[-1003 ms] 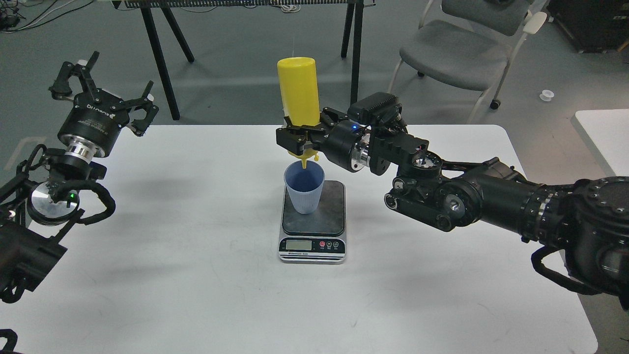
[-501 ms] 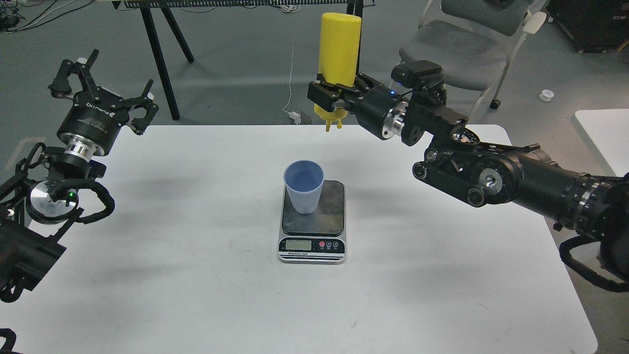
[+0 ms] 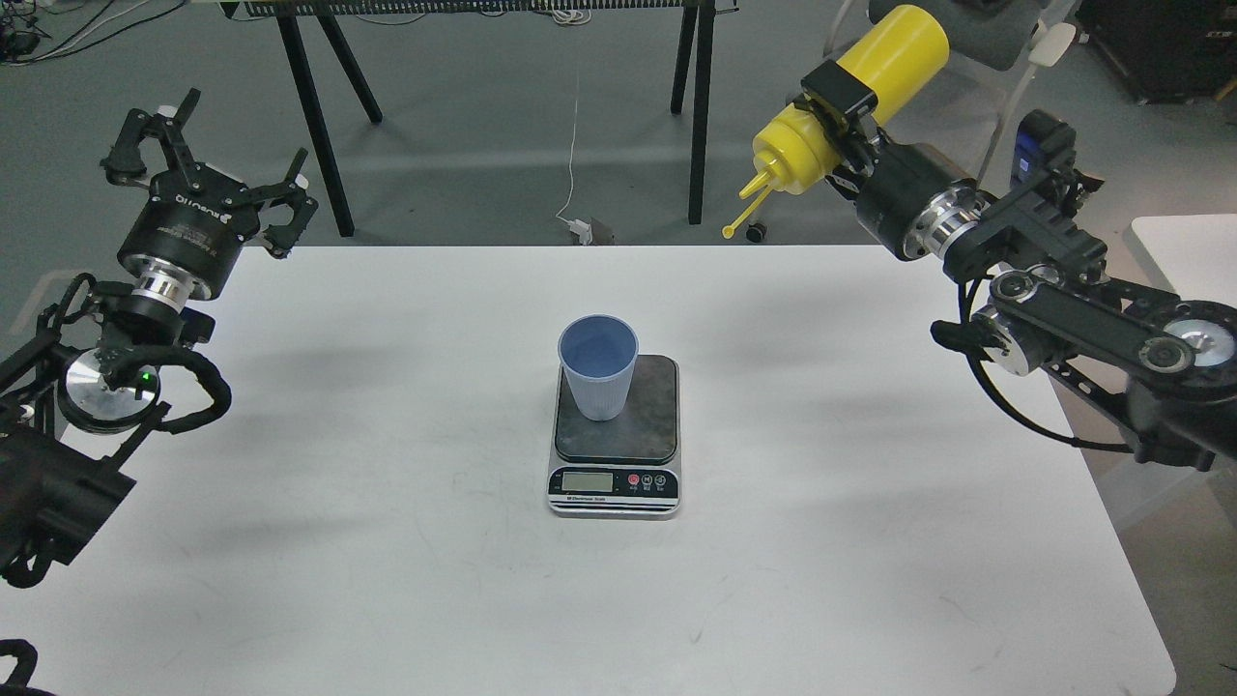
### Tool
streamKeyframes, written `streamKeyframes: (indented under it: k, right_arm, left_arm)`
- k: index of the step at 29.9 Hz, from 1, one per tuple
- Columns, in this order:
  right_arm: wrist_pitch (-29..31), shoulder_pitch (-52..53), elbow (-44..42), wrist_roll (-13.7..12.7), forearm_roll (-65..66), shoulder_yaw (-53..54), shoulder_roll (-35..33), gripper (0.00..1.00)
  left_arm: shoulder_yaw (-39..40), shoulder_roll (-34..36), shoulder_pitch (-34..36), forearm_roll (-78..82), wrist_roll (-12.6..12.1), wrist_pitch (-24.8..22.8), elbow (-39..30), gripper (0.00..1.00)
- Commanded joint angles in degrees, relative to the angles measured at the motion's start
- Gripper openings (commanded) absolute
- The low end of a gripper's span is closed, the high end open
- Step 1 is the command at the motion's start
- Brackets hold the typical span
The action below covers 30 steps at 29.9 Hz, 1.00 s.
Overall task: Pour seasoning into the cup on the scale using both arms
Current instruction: 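Turn the bottle upright and bring it back toward its spot, then lower the yellow bottle onto the table with the right gripper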
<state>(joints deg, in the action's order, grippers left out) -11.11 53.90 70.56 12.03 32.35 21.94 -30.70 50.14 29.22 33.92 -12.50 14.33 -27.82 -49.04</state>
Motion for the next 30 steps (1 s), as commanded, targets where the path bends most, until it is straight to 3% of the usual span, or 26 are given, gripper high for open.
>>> streamKeyframes:
  k: [1,9,15,19,30]
  right_arm:
    - [4.2,-8.0,2.2,0.1,-7.0,8.5,-0.2,0.36]
    - [17.2,-23.6,2.7,-0.4,-23.2,23.4,1.1,0.36]
    - [30.4,-30.0,-3.0,-0.4,-40.8,24.9,2.0,0.37]
    - [39.1,-32.7,-8.3,-0.4,-46.5,25.3,8.1,0.37]
    - [39.1,-37.6,-13.7,-0.5,-52.6,25.7,15.5,0.37]
  left_arm:
    - [0.0,-0.1,0.0,0.0,-0.2,0.0,-0.1,1.00]
    - [-0.1,0.2,0.0,0.0,-0.5,0.0,-0.2,1.00]
    - [-0.1,0.6,-0.1,0.1,-0.6,1.5,-2.3,1.00]
    - [-0.2,0.7,-0.2,0.4,-0.6,2.4,-3.5,1.00]
    - [-0.2,1.2,-0.4,0.5,-0.6,2.5,-3.7,1.00]
